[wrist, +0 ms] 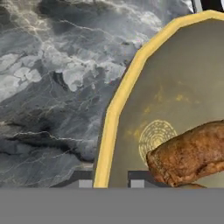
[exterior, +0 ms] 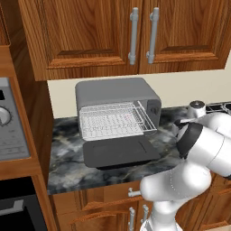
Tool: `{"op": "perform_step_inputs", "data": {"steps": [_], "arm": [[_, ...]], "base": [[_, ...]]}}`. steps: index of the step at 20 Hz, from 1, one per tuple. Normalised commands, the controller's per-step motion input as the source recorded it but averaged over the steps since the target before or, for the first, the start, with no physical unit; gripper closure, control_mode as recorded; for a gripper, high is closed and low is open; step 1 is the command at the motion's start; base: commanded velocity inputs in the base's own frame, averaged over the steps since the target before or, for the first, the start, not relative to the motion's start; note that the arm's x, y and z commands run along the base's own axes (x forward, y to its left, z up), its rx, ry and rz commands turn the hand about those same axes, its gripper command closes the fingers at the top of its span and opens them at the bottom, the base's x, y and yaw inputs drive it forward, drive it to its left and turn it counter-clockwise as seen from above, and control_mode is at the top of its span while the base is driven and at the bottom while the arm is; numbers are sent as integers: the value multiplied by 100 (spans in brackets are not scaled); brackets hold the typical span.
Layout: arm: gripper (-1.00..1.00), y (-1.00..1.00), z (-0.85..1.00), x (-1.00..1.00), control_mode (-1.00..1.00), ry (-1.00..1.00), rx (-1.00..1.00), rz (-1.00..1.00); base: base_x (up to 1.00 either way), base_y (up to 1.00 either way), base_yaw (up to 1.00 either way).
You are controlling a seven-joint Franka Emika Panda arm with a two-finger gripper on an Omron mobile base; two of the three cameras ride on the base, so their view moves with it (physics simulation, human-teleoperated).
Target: Pick up the heated bread from the toaster oven and place it in the bowl. Then move the bread bowl to the dining counter.
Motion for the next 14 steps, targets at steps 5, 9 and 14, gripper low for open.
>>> {"op": "perform_step_inputs", "data": {"steps": [5,9,14], "arm": [[100,20,69,-17,-100,-15,-21,0],[100,46,99,-21,-100,-6,-30,0],[100,72,100,-31,-100,4,-25,10]], "base": [[0,0,0],[0,0,0],[0,0,0]]}}
